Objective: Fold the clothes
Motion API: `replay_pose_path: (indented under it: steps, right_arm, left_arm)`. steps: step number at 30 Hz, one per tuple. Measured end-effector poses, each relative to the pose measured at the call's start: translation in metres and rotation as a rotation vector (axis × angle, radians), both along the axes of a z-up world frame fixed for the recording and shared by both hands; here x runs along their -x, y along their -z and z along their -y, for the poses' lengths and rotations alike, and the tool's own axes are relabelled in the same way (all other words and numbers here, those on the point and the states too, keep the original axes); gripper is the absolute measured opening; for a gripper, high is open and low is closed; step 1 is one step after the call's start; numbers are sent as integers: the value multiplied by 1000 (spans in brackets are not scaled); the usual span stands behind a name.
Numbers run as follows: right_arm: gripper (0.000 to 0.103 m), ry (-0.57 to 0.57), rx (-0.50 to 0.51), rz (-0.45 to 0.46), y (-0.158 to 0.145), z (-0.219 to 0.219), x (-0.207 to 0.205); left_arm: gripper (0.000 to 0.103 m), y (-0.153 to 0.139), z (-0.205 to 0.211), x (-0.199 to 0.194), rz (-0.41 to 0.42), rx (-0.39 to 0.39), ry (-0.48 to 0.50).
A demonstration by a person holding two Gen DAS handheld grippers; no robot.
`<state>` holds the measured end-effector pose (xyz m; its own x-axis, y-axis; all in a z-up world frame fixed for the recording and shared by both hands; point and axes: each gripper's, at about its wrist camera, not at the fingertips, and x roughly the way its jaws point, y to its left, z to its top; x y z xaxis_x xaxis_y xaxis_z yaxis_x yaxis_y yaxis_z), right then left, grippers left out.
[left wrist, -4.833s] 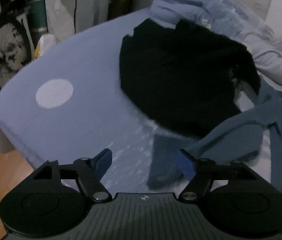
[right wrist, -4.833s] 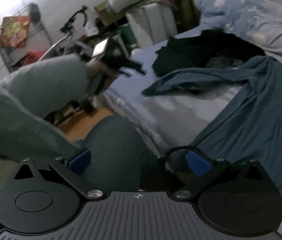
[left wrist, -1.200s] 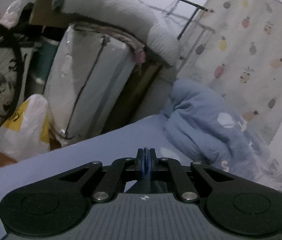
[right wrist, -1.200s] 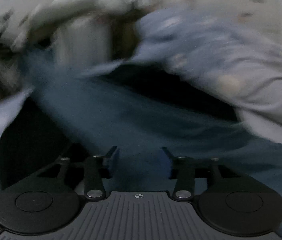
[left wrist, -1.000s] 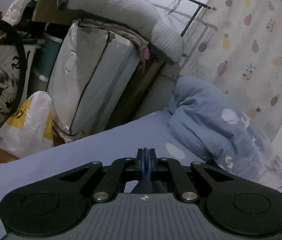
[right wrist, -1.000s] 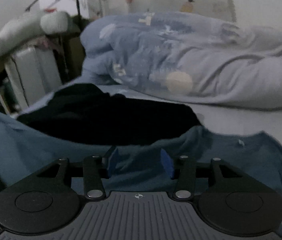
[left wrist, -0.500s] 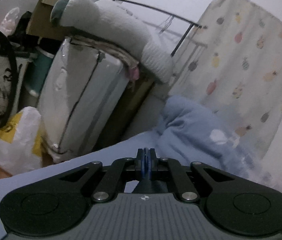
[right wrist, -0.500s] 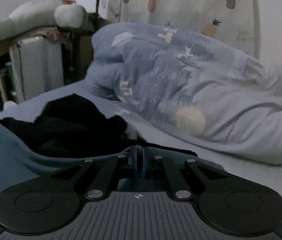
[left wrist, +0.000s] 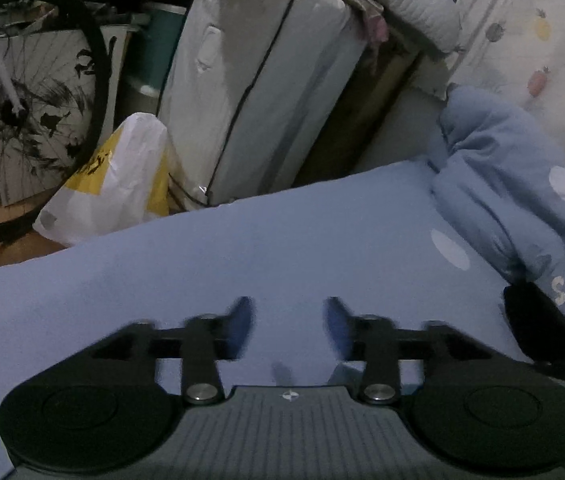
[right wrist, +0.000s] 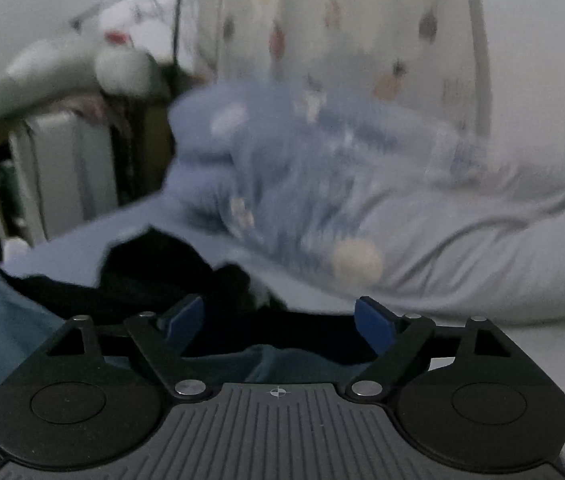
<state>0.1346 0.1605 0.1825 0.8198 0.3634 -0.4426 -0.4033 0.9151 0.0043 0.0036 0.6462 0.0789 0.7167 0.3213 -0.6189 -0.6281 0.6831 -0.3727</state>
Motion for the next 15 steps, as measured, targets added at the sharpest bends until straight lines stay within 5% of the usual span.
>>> replay_pose_path:
  steps: [7, 15]
  right_arm:
    - [88, 4, -57, 59, -50, 69, 132]
    - [90, -24, -74, 59, -86, 122, 279]
  left_arm:
    - [78, -37, 29, 61, 149, -20, 56]
    - [92, -158, 109, 183, 304, -240, 226]
